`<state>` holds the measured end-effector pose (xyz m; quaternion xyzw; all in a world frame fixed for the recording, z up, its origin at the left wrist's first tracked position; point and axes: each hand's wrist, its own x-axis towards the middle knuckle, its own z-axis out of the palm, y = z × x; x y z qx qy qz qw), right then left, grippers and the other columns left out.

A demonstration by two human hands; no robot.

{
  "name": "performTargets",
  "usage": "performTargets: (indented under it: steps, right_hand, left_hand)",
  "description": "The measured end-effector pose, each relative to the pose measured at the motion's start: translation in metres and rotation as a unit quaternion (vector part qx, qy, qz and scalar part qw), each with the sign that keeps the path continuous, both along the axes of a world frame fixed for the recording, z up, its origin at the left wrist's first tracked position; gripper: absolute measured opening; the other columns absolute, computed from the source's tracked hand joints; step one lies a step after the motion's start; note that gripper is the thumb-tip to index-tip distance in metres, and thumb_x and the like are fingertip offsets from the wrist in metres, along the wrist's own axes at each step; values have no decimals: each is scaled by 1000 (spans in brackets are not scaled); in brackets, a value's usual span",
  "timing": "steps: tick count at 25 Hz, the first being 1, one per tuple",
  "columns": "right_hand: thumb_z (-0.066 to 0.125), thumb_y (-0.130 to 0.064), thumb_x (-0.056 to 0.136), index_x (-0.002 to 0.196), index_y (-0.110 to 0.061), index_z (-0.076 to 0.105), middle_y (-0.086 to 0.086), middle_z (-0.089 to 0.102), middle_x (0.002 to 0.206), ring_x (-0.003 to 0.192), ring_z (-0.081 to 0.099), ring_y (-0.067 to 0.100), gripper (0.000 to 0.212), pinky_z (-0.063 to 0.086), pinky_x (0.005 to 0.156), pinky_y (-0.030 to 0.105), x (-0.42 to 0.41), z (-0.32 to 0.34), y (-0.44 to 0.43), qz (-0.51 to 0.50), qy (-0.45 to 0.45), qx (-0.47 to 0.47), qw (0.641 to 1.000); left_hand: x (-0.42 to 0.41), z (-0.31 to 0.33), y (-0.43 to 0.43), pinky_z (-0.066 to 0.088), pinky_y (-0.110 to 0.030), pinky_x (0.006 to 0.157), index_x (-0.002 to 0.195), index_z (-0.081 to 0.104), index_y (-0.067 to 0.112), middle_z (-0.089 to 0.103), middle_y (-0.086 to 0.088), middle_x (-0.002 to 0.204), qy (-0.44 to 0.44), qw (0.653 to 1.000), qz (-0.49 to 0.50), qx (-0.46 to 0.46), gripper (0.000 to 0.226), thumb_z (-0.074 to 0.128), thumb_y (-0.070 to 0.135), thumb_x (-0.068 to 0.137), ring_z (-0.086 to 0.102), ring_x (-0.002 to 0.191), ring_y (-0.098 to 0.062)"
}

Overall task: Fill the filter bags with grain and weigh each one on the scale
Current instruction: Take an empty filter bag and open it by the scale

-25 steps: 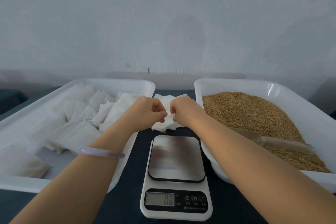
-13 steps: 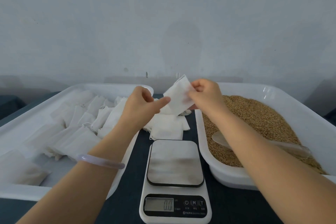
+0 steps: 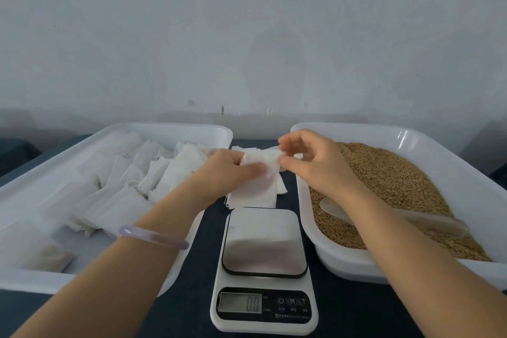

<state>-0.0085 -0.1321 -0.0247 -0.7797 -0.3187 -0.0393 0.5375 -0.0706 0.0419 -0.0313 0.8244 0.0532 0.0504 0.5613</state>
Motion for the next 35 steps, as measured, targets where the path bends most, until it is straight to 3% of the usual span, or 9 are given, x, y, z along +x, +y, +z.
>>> performTargets:
  steps: [4, 10, 14, 20, 22, 26, 29, 32, 35]
  right_hand:
    - [72, -6, 77, 88, -31, 66, -19, 65, 90, 90, 57, -1, 28, 43, 81, 14, -10, 1, -4, 62, -123, 2, 990]
    - [77, -22, 75, 91, -37, 68, -26, 59, 81, 88, 47, -11, 23, 35, 74, 5, -12, -3, 0, 71, -123, -134, 981]
    - [73, -23, 80, 70, -44, 62, -37, 58, 73, 82, 49, -11, 26, 34, 72, 5, -11, -3, 0, 90, -96, -155, 979]
    - [60, -20, 90, 76, -12, 59, 2, 63, 72, 72, 56, 22, 16, 43, 71, 30, -8, -4, 0, 107, -8, -84, 991]
    - [66, -24, 85, 68, -2, 52, 16, 50, 66, 63, 45, 23, 32, 36, 63, 34, -8, -6, 0, 121, -21, -125, 985]
    - [66, -19, 87, 66, 9, 47, 25, 44, 66, 65, 38, 18, 40, 38, 64, 41, -7, -6, 1, 116, -38, -145, 982]
    - [63, -21, 89, 81, 15, 54, 28, 51, 73, 64, 43, 25, 38, 38, 65, 37, -6, -9, 1, 124, -29, -150, 980]
    - [60, -20, 91, 79, 15, 55, 19, 45, 68, 65, 41, 21, 37, 33, 62, 32, -7, -9, 2, 134, -36, -149, 979]
    - [59, -19, 91, 84, 12, 60, 31, 54, 80, 72, 53, 34, 32, 42, 68, 38, -8, -8, 0, 168, 6, -109, 980]
  left_hand:
    - [-4, -1, -3, 34, -28, 64, 67, 54, 8, 46, -3, 66, 56, 990, 15, 127, 34, 68, 34, 82, 44, 62, -18]
    - [-6, 1, -3, 35, -28, 67, 76, 60, 2, 50, 0, 69, 49, 991, -38, 118, 36, 71, 36, 82, 45, 65, -14]
    - [-6, 0, -3, 32, -21, 59, 80, 59, -1, 46, 7, 61, 44, 989, -51, 133, 37, 74, 33, 78, 41, 57, -10]
    - [-6, 0, -3, 47, -33, 72, 80, 68, 14, 62, -3, 75, 57, 987, -76, 128, 5, 73, 12, 79, 58, 72, -18]
    - [-6, -1, -3, 48, -29, 71, 83, 68, 12, 63, -2, 75, 47, 988, -82, 119, 7, 73, 9, 78, 60, 71, -14]
    - [-5, -2, -6, 48, -17, 55, 84, 64, 21, 64, 10, 68, 57, 988, -103, 104, 19, 77, 11, 75, 62, 59, -1]
    - [-5, -1, -5, 49, -20, 63, 94, 65, 21, 66, 9, 79, 75, 983, -146, 81, 32, 82, 11, 68, 64, 75, -6]
    - [-7, -1, -4, 52, -22, 70, 102, 66, 16, 69, 2, 88, 97, 970, -213, -62, 38, 74, 11, 66, 66, 84, -13]
    - [-5, -3, -2, 54, -30, 73, 100, 64, 8, 69, -9, 90, 116, 959, -235, -110, 32, 72, 6, 69, 68, 83, -22]
